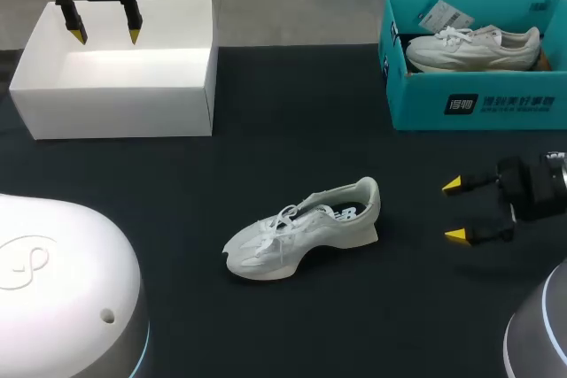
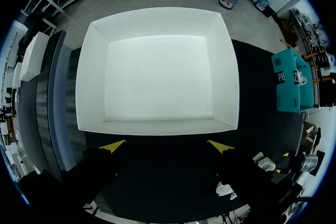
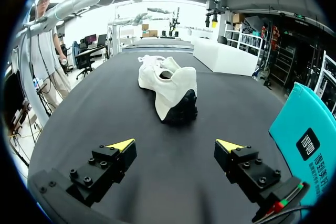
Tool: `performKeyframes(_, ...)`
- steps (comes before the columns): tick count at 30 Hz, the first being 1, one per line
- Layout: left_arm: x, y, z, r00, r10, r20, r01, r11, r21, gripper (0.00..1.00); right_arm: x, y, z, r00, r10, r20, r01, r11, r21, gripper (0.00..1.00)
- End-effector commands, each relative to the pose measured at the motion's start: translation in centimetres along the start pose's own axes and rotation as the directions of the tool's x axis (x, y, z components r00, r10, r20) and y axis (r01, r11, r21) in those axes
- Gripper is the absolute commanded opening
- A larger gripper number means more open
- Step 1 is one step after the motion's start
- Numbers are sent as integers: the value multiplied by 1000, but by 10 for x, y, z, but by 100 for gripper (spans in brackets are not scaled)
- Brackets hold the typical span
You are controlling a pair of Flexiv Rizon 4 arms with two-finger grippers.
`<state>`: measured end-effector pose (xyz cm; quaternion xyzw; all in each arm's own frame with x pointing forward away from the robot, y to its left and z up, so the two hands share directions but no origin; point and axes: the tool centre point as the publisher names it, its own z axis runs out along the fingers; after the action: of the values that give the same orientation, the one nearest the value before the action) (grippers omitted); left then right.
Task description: Take the shoe out of the shoebox, open the shoe tongue, remove and reinsert the insole, then place the shoe into the shoebox
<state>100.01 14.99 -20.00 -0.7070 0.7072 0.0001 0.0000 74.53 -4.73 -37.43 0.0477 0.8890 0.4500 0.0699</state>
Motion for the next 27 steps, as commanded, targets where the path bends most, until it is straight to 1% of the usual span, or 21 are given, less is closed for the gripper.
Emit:
performKeyframes(1,0,0,0,1000,0,0,0,1000,0,100,1,1,0,1000,0,3,0,1000,2,100)
performKeyframes(3,0,0,0,1000,0,0,0,1000,0,100,-2,2,3,1000,-13,-3,13,1000,-7,100)
performKeyframes(6,0,0,0,1000,0,0,0,1000,0,100,-12,5,12,999,-40,-34,40,999,-8,100)
performKeyframes(12,0,0,0,1000,0,0,0,1000,0,100,-31,10,28,995,-86,-59,84,996,-42,100)
performKeyframes(17,0,0,0,1000,0,0,0,1000,0,100,-43,11,47,989,-103,-104,97,993,-63,100)
performKeyframes(21,0,0,0,1000,0,0,0,1000,0,100,-45,13,66,980,-120,-156,109,991,-81,100)
performKeyframes(27,0,0,0,1000,0,0,0,1000,0,100,-46,18,80,973,-132,-190,117,989,-87,100)
